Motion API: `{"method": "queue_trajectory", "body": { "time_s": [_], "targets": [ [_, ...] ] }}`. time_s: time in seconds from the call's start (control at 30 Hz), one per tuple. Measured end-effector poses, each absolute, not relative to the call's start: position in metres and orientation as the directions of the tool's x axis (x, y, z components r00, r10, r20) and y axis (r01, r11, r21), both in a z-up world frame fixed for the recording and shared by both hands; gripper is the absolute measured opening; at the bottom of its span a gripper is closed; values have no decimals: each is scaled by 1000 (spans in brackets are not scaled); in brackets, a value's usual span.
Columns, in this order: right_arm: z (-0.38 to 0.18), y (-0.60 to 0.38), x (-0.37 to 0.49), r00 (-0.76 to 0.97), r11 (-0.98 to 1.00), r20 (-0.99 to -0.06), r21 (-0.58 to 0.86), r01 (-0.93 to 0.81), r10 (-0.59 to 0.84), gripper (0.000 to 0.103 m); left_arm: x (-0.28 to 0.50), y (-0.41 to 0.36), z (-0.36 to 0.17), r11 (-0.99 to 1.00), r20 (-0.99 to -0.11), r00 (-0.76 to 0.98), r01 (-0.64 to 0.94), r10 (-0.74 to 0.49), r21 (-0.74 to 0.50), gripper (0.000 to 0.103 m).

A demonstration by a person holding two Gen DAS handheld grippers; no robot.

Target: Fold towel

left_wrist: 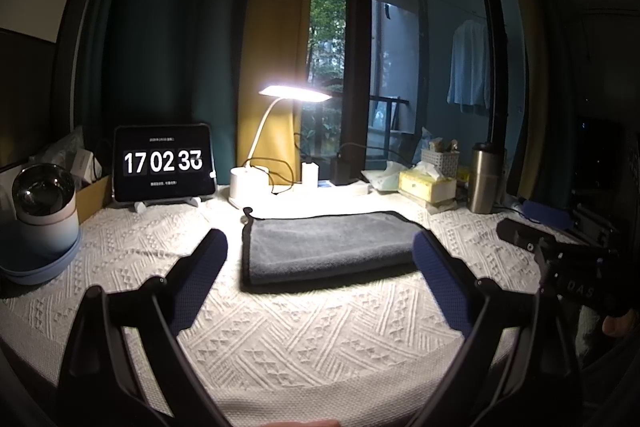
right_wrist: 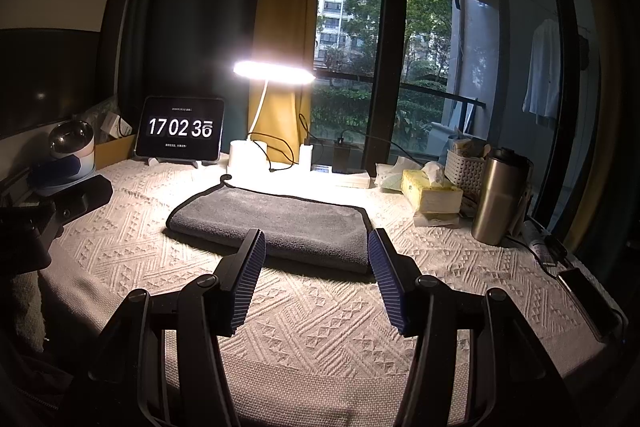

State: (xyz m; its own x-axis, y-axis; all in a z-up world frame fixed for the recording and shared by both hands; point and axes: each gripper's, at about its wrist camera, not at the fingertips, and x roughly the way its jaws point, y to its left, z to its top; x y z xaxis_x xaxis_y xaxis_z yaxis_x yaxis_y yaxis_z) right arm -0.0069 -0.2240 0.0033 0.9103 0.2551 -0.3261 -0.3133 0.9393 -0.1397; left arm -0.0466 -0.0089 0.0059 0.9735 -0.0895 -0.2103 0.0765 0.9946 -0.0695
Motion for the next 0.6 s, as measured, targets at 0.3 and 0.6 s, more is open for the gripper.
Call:
{"method": "queue_trajectory", "body": {
  "time_s": [0.3, 0.6],
  "targets": [
    [3, -224, -7, 910, 939, -326, -139, -313, 255, 57, -47, -10, 5, 995, -209, 974, 76, -89, -69, 95],
    [4, -223, -7, 911, 940, -324, -138, -313, 256, 57, -47, -10, 6, 995, -210, 974, 76, -89, -69, 95]
  ]
}}
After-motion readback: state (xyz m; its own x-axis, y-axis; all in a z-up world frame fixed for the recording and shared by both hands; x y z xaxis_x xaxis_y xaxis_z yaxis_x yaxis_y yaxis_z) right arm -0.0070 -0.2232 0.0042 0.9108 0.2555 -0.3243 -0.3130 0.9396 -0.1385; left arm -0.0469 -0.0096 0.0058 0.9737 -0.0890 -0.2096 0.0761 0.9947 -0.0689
